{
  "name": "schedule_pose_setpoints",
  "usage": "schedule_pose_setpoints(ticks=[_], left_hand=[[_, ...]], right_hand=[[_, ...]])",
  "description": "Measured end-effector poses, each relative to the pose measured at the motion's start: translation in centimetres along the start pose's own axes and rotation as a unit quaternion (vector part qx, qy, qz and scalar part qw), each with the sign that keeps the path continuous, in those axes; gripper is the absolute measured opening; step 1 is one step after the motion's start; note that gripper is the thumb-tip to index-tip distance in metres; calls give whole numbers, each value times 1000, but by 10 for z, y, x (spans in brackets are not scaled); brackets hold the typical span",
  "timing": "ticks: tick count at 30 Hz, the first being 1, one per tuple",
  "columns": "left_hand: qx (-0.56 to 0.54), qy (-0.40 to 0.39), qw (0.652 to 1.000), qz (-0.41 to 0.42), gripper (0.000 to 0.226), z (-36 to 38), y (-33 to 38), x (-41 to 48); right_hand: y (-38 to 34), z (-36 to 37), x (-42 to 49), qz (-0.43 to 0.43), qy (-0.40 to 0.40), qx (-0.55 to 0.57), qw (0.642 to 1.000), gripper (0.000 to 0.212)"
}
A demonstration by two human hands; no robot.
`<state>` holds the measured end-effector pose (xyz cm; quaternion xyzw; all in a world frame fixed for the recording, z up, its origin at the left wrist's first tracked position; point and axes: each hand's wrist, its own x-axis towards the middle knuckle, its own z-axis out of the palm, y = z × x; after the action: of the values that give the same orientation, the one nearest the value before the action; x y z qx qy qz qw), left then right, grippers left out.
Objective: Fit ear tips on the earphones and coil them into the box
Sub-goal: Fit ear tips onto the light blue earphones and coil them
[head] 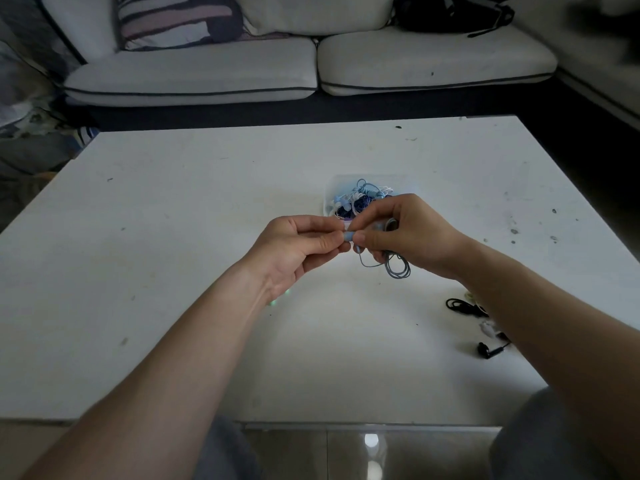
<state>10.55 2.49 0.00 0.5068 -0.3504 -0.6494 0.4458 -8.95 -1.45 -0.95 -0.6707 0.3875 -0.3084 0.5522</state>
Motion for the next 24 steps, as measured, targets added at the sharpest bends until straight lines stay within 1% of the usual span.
schedule_pose_setpoints(ticks=[6, 9, 13, 15, 19, 24], left_hand=[[-35, -14, 999, -9, 17, -1, 2, 0], [-22, -17, 1000, -9, 17, -2, 2, 0], [26, -5, 1000, -6, 16, -3, 2, 1], [25, -6, 1000, -10, 16, -3, 2, 1], [-20, -18, 999, -23, 16, -2, 4, 0], [-33, -23, 999, -30, 16, -2, 4, 0]], right_hand=[[-1, -1, 0, 16, -18, 61, 998, 5], [0, -2, 1, 11, -15, 40, 999, 4], [1, 0, 1, 1, -5, -19, 1000, 5], [1, 1, 1, 2, -5, -25, 1000, 5], [-1, 0, 0, 14, -16, 35, 999, 3], [1, -2, 1, 17, -30, 57, 998, 3]])
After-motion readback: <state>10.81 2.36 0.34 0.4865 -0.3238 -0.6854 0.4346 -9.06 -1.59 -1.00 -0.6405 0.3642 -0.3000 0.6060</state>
